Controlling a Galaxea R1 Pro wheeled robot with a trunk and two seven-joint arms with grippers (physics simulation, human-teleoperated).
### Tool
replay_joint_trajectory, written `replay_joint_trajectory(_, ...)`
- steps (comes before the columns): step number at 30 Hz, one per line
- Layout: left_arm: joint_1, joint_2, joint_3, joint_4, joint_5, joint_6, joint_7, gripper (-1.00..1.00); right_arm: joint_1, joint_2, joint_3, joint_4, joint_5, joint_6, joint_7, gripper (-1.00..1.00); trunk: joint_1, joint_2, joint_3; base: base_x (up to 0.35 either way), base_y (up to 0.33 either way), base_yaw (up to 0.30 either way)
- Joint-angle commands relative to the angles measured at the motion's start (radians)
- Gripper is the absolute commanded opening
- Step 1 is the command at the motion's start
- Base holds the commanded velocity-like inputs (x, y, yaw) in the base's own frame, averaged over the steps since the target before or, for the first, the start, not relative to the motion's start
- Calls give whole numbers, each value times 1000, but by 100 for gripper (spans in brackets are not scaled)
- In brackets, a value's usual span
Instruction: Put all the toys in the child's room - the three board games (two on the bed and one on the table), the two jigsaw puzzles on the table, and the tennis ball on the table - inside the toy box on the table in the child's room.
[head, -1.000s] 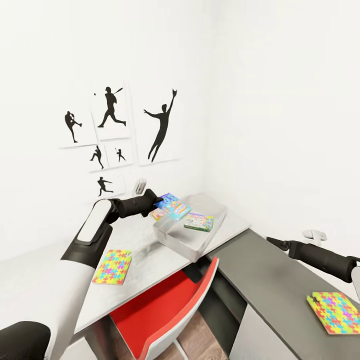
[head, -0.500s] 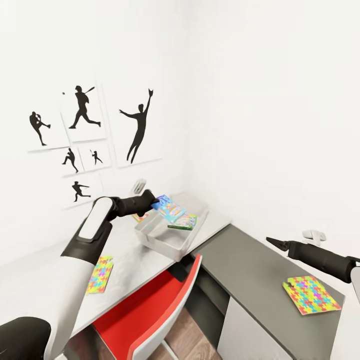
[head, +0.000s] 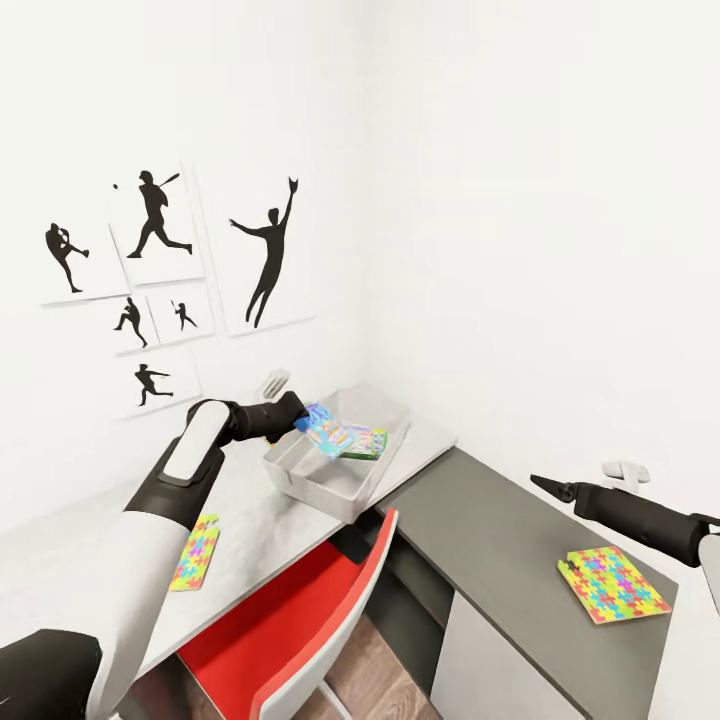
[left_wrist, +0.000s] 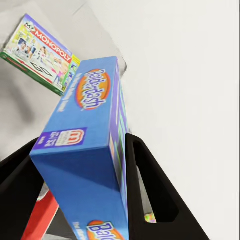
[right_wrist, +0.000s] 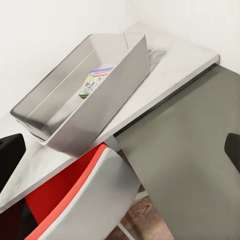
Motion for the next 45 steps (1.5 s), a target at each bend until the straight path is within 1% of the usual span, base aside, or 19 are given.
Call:
replay_joint_trajectory(1,-1,3,0,8,11,-5,9,-100,-1,0,-1,0,3,6,5,100,1,-2,-2,0,0,-14)
replay_joint_trajectory(4,1,7,5,21,6,-8,10,-100,-1,1,0,0,3,6,5,100,1,-2,-2,0,0,-9)
replay_joint_trajectory(9,4,13,30,48,0,-11,10,-100,-1,1,1,0,3,6,5,100,1,-2,-2,10,0,-5)
replay_joint_trajectory(14,5,15,42,80,4,-8,2,-100,-1,1,1,0,3,6,5,100,1,-2,-2,85,0,-2)
replay_joint_trajectory(24,6,10,46,106,10,-5,-2,-100,-1,0,1,0,3,6,5,100,1,-2,-2,256,0,0)
replay_joint_trajectory(27,6,5,44,108,12,-6,-2,-100,0,0,1,0,3,6,5,100,1,-2,-2,149,0,0)
replay_joint_trajectory(34,6,-4,40,110,13,-8,-3,-100,0,0,2,0,3,7,6,100,1,-2,-2,57,0,0)
replay_joint_trajectory(45,6,-7,40,112,8,-10,-2,-100,0,-1,0,0,4,8,5,100,1,-2,-2,8,0,-5)
